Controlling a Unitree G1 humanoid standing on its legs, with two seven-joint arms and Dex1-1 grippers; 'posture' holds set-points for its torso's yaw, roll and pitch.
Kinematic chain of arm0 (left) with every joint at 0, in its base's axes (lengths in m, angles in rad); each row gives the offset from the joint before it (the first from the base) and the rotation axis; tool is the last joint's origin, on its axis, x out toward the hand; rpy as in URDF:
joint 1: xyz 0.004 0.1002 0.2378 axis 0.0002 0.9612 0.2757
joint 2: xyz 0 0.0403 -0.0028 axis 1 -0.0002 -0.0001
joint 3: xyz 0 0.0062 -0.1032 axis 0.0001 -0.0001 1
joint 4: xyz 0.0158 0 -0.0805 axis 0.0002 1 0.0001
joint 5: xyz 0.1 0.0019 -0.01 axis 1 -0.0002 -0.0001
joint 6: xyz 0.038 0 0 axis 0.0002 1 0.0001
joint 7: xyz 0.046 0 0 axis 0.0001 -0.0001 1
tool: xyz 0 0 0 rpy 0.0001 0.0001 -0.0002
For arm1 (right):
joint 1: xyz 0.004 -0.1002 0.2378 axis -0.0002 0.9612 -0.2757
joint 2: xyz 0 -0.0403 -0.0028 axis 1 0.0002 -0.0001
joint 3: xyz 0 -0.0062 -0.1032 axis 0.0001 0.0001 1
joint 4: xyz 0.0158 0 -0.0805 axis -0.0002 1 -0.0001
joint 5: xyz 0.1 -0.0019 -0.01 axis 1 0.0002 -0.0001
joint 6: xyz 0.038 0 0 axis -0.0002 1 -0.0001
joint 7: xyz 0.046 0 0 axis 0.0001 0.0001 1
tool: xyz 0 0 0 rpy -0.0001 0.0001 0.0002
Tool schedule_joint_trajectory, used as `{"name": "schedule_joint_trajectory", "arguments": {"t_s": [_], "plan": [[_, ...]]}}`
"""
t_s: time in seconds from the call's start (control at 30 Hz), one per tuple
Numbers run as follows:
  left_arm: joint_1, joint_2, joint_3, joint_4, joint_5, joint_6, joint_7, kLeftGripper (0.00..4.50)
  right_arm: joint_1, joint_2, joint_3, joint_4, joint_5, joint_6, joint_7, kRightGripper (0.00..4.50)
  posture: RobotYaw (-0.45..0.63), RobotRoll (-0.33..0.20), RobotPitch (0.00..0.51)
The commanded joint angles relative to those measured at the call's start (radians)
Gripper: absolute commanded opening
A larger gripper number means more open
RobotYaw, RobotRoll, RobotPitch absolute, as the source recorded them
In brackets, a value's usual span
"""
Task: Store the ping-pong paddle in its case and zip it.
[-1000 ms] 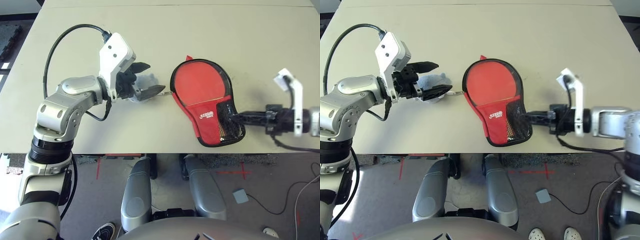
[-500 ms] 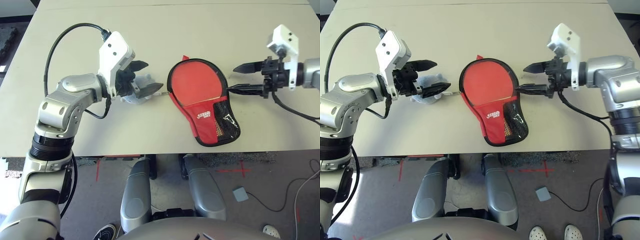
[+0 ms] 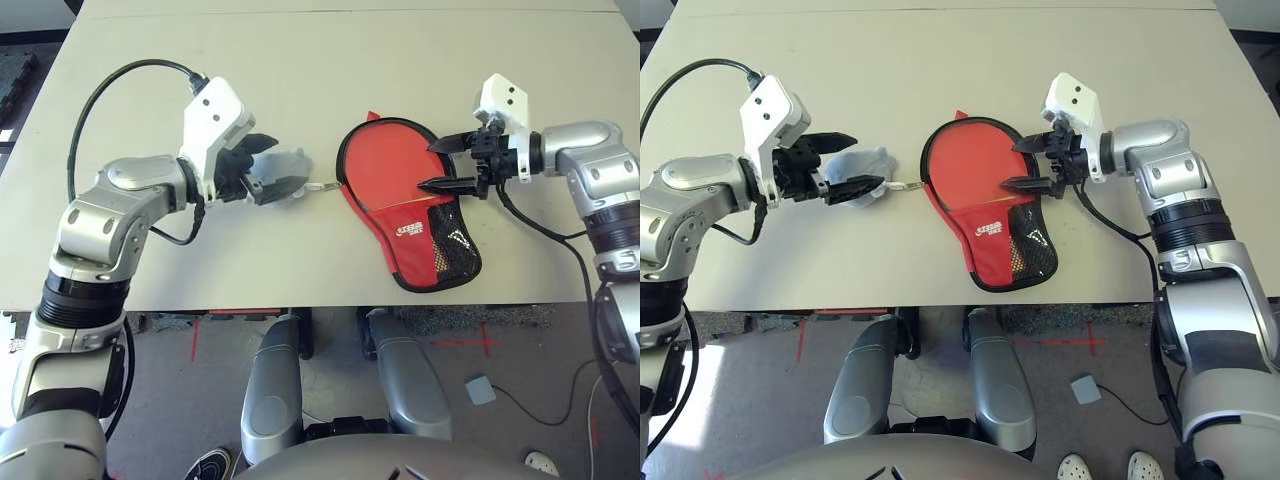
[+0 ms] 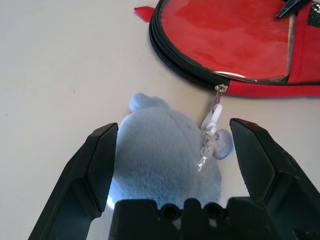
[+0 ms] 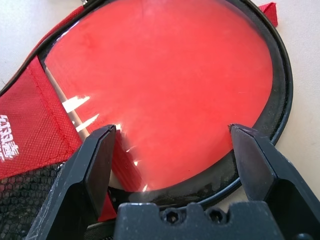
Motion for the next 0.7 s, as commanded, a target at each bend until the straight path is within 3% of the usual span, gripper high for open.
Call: {"name": "schedule_joint_trajectory", "arguments": {"t_s": [0.03,0.3,0.7], "plan": [[0.004,0.013,0.026,0.029,0.004,0.001,-0.008,4.50,0.037,0.002,0.016,0.022,-0.036,-0.010,0.001,4.48,-0.01,0.000,0.263],[-0.051,-0.022,0.116,0.096,-0.057,0.098,0.038,4.50,0.065,0.008,0.014,-0.005,-0.052,-0.018,0.000,4.48,-0.01,0.000,0.262],[-0.011,-0.041,0.083,0.101,-0.067,0.172,0.035,4.50,0.078,0.016,0.007,-0.025,-0.064,-0.017,-0.006,4.48,-0.02,0.000,0.267]]}}
